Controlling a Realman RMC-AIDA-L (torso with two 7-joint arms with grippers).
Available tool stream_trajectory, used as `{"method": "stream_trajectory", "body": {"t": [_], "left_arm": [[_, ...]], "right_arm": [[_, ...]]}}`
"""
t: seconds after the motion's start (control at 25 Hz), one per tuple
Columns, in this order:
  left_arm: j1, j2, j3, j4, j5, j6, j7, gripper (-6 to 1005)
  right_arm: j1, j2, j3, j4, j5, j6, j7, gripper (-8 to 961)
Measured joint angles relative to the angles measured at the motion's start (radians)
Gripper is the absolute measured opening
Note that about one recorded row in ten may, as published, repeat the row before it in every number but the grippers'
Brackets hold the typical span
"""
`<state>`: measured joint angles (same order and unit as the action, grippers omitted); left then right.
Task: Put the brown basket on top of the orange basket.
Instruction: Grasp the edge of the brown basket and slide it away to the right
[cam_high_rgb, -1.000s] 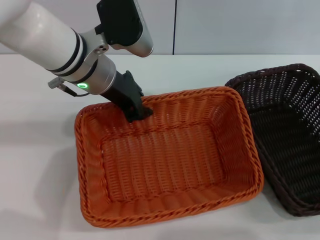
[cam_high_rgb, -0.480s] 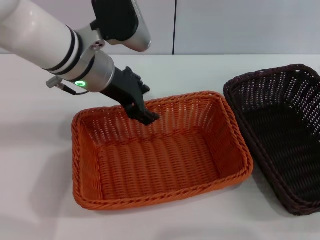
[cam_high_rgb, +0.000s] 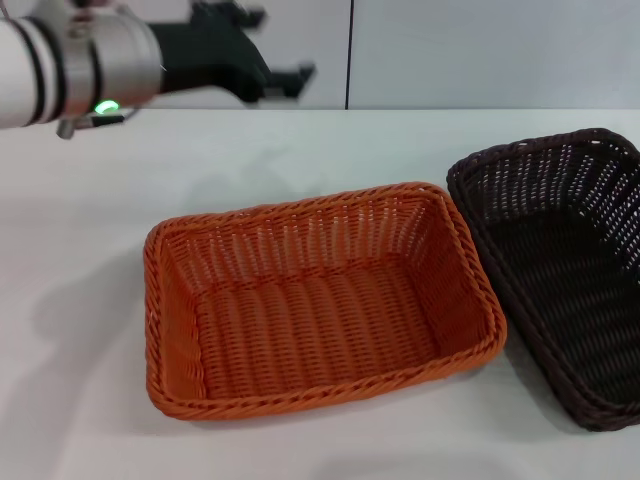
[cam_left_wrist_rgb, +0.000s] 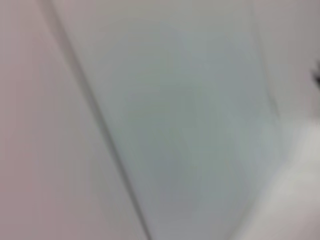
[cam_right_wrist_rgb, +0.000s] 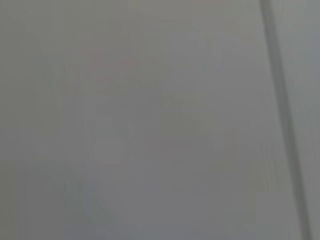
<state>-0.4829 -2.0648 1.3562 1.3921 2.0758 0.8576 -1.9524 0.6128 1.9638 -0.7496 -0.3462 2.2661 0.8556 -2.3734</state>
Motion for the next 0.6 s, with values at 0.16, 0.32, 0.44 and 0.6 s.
{"method": "stream_trajectory", "body": {"t": [0.16, 0.32, 0.44, 0.6], "left_arm": [[0.118, -0.001, 0.071, -0.054, -0.460, -0.249, 0.348, 845], [0.155, -0.005, 0.086, -0.102, -0.775, -0.267, 0.617, 846], [0.170, -0.003, 0.081, -0.185, -1.119, -0.179, 0.885, 846], [0.167, 0.000, 0.068, -0.353, -1.496, 0.004, 1.177, 846]], "right_arm": [[-0.009, -0.102, -0.036, -0.216, -0.500, 0.052, 0.466, 665], [0.001, -0.148, -0.036, -0.347, -0.766, 0.174, 0.675, 665], [0.013, -0.179, -0.030, -0.455, -0.943, 0.319, 0.778, 665], [0.026, -0.200, -0.026, -0.571, -1.113, 0.531, 0.815, 665]]}}
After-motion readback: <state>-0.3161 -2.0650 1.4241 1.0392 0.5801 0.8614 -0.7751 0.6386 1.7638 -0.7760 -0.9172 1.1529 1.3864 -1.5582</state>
